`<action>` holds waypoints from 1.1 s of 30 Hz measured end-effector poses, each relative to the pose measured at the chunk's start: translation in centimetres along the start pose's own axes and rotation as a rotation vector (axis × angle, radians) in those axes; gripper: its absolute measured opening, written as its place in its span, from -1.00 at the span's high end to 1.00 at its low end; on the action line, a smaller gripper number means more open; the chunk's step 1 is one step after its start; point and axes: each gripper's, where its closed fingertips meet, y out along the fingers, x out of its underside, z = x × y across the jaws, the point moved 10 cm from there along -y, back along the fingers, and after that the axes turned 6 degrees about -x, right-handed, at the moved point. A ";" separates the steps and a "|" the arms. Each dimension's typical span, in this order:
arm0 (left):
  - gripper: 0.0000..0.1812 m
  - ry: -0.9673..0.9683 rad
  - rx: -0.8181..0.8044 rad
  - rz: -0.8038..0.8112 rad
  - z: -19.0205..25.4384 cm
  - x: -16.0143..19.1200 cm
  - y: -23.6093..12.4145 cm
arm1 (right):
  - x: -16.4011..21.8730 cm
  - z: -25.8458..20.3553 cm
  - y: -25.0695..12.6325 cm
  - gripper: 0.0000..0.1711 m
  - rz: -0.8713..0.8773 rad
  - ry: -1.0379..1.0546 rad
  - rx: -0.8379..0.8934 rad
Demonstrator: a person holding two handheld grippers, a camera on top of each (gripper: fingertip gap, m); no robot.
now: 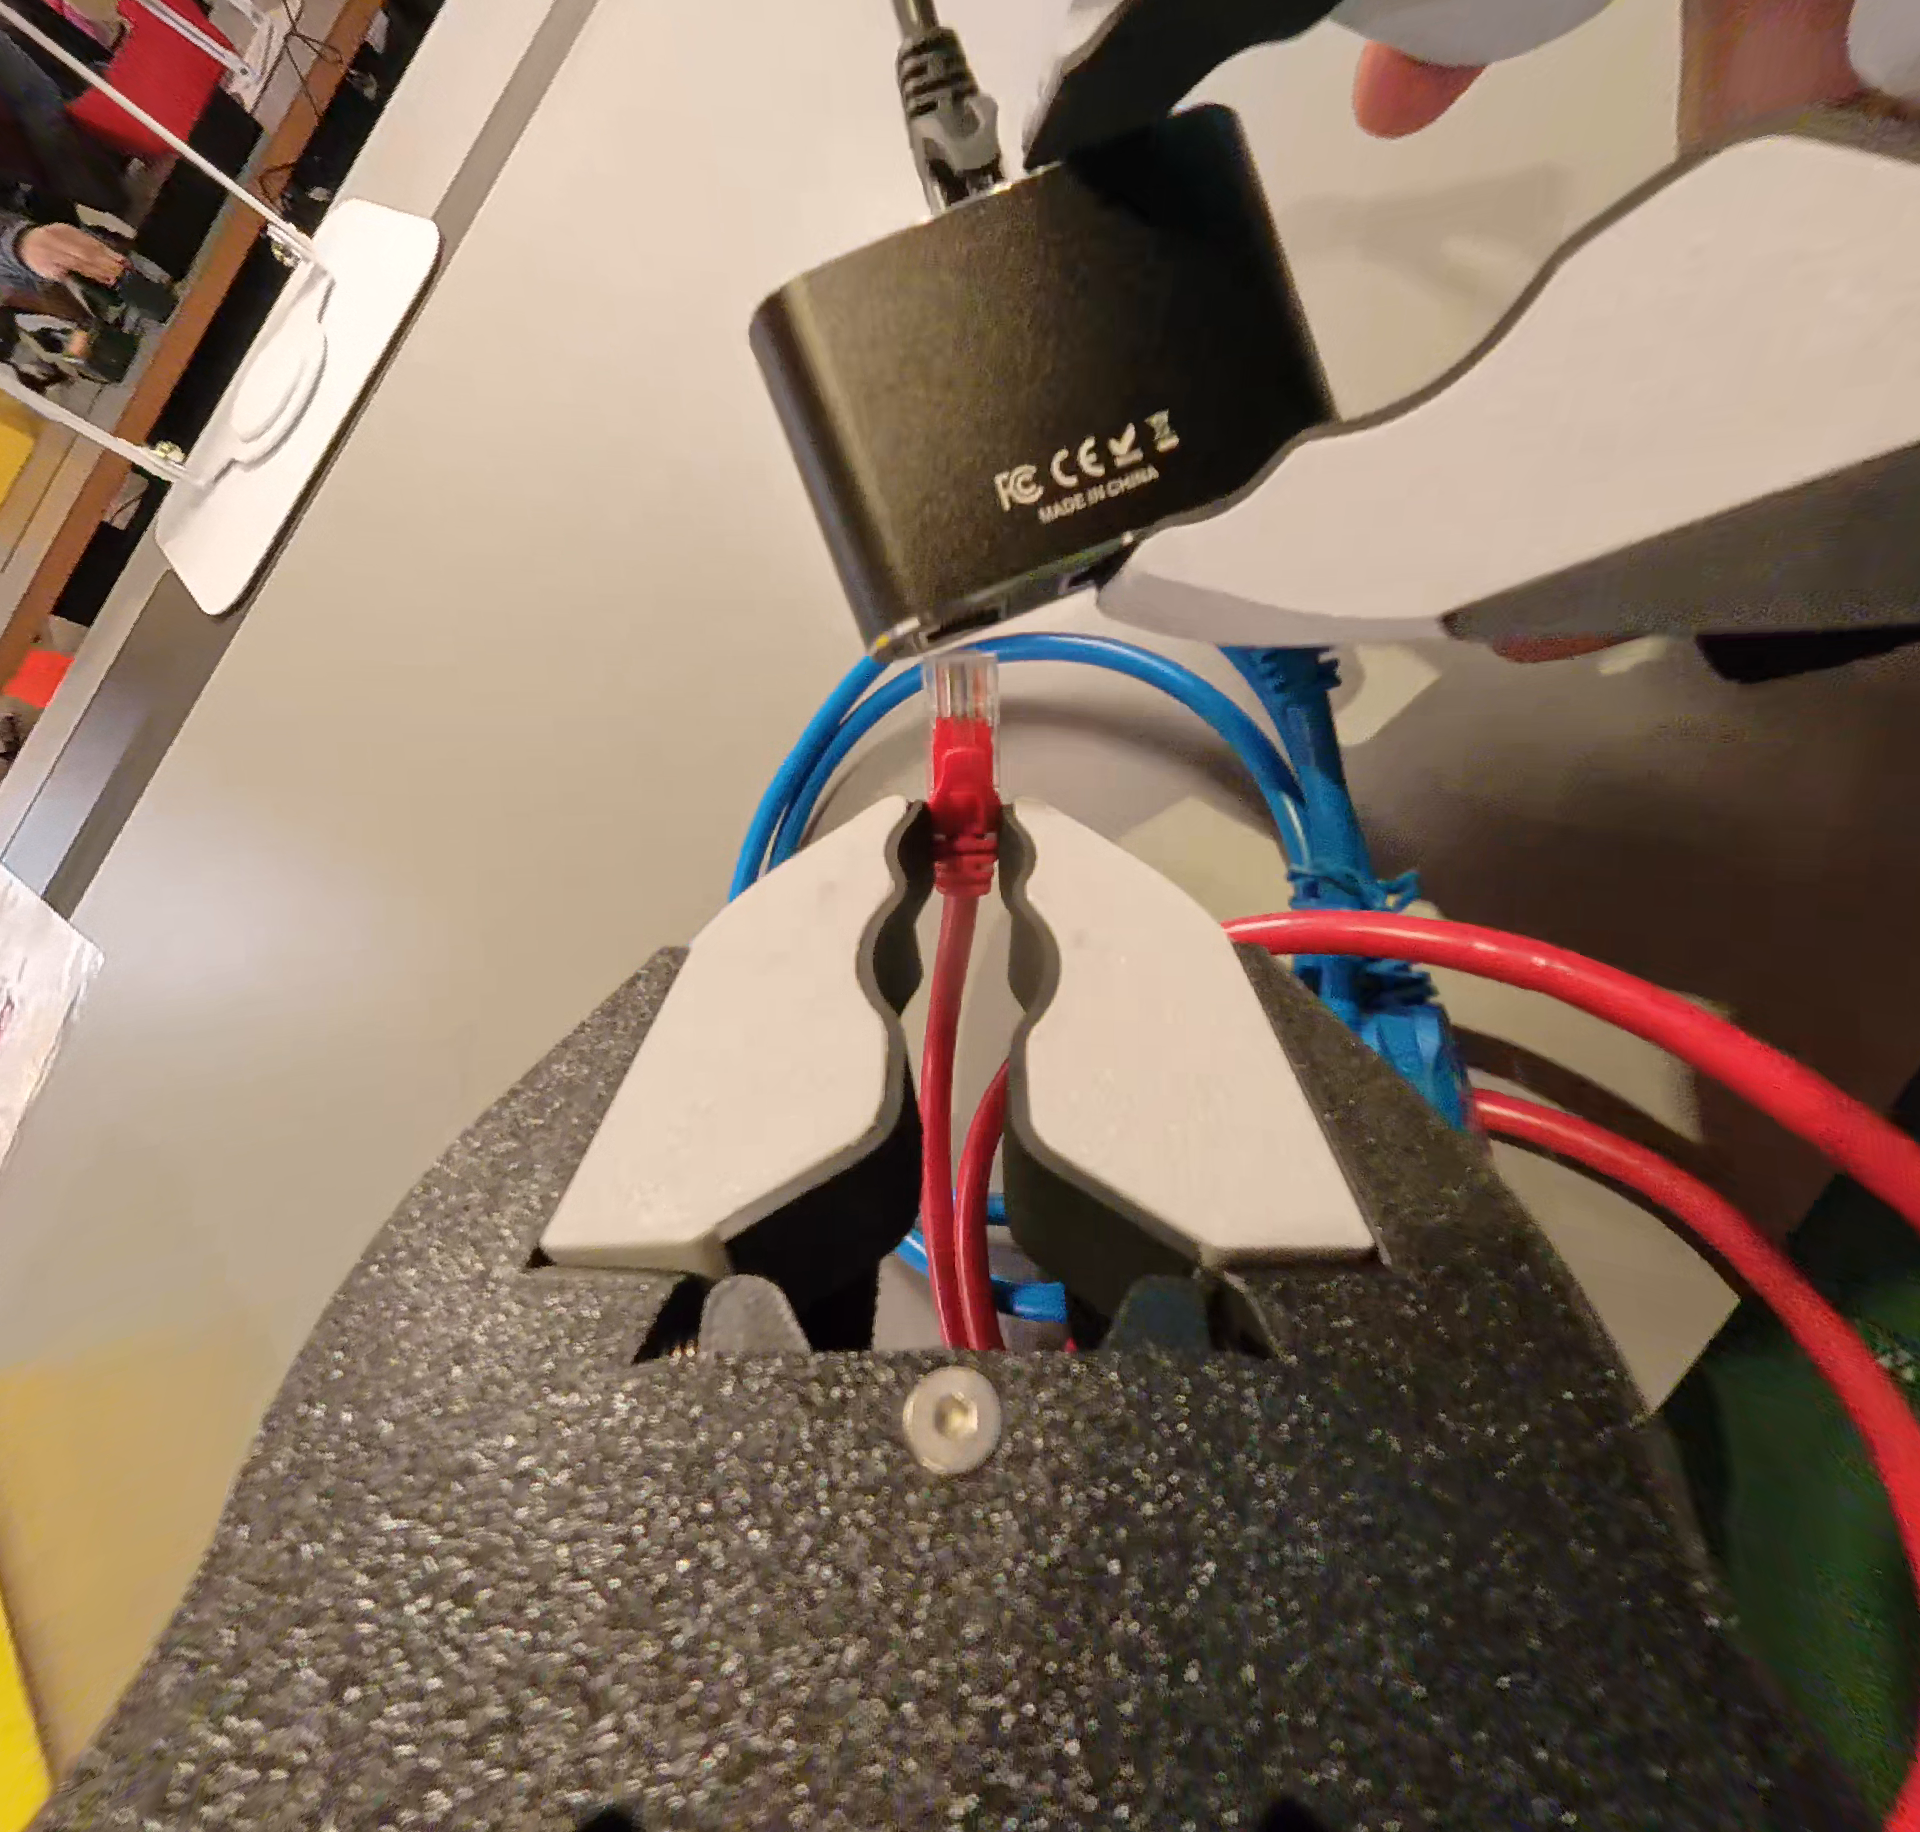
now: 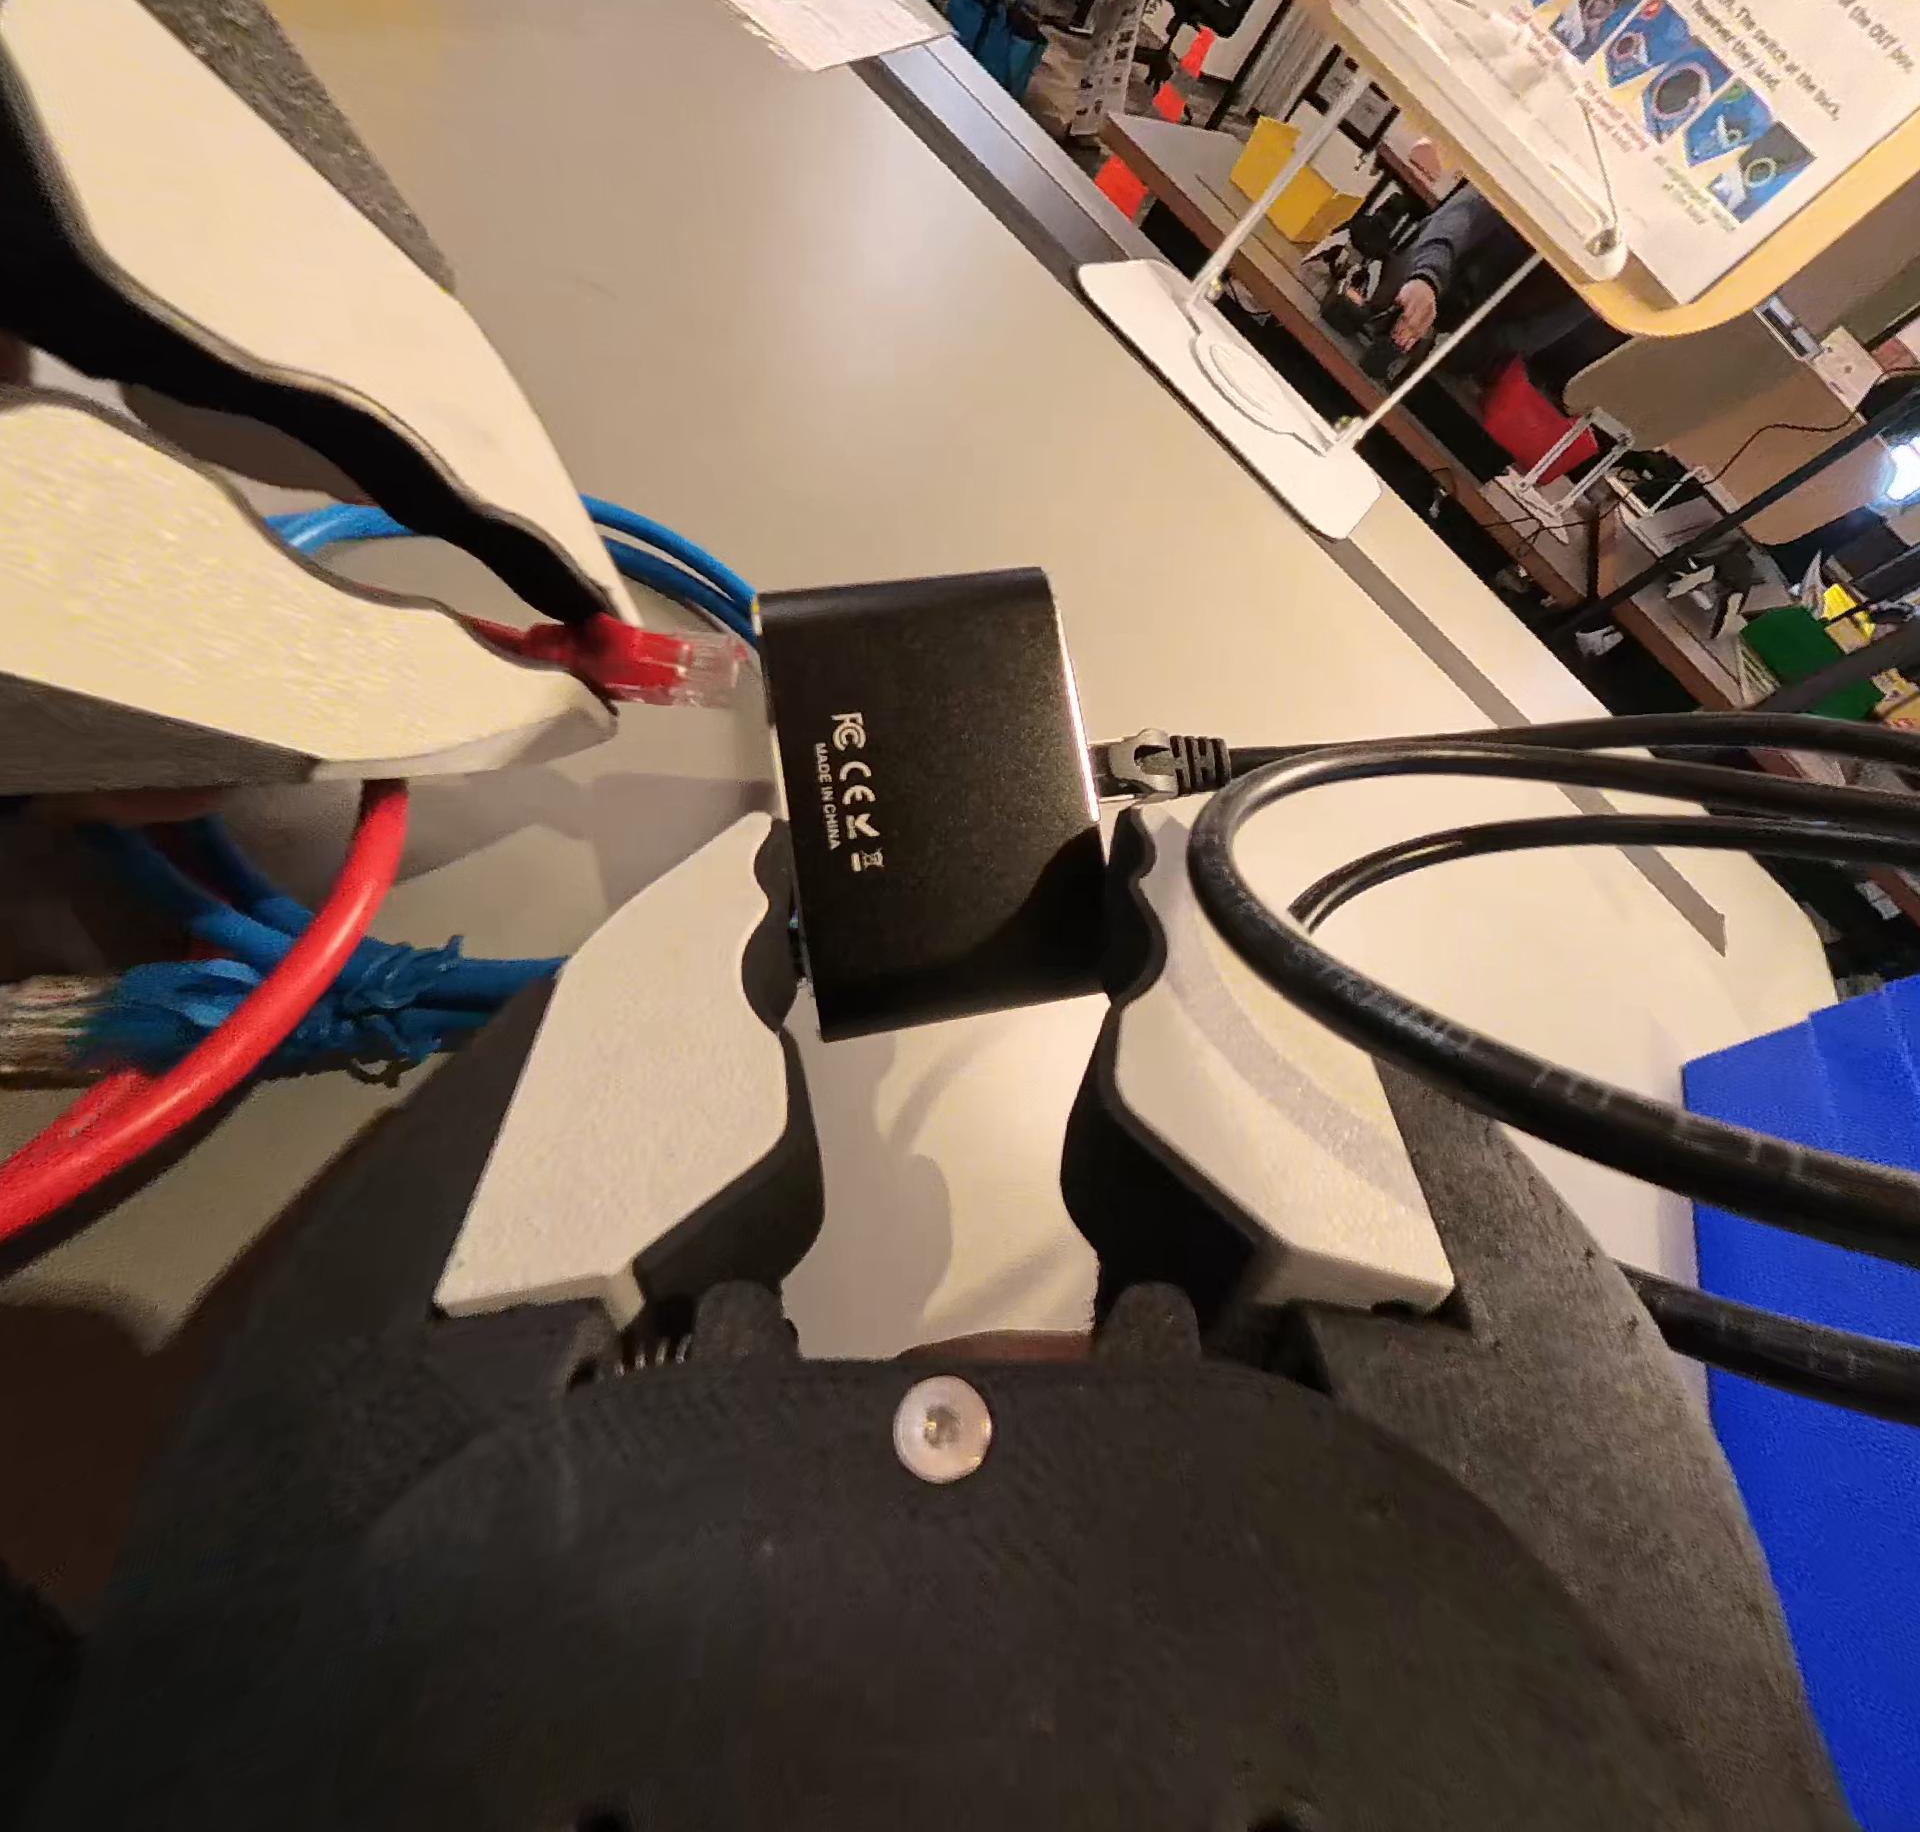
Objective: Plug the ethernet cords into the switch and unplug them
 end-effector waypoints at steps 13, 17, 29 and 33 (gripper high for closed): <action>0.86 -0.027 0.031 -0.054 -0.2 0.5 0.1 | -0.1 -1.4 0.5 0.32 -0.009 -0.003 -0.005; 0.86 -0.048 0.035 -0.051 -0.3 0.6 0.2 | -0.1 -1.5 0.6 0.32 -0.011 0.005 0.007; 0.87 -0.089 0.024 -0.043 -0.1 0.4 0.3 | 0.0 -1.3 0.7 0.34 -0.001 0.097 -0.026; 0.87 -0.090 0.021 -0.048 0.0 0.4 0.4 | 0.0 -1.5 0.7 0.34 -0.008 0.071 -0.019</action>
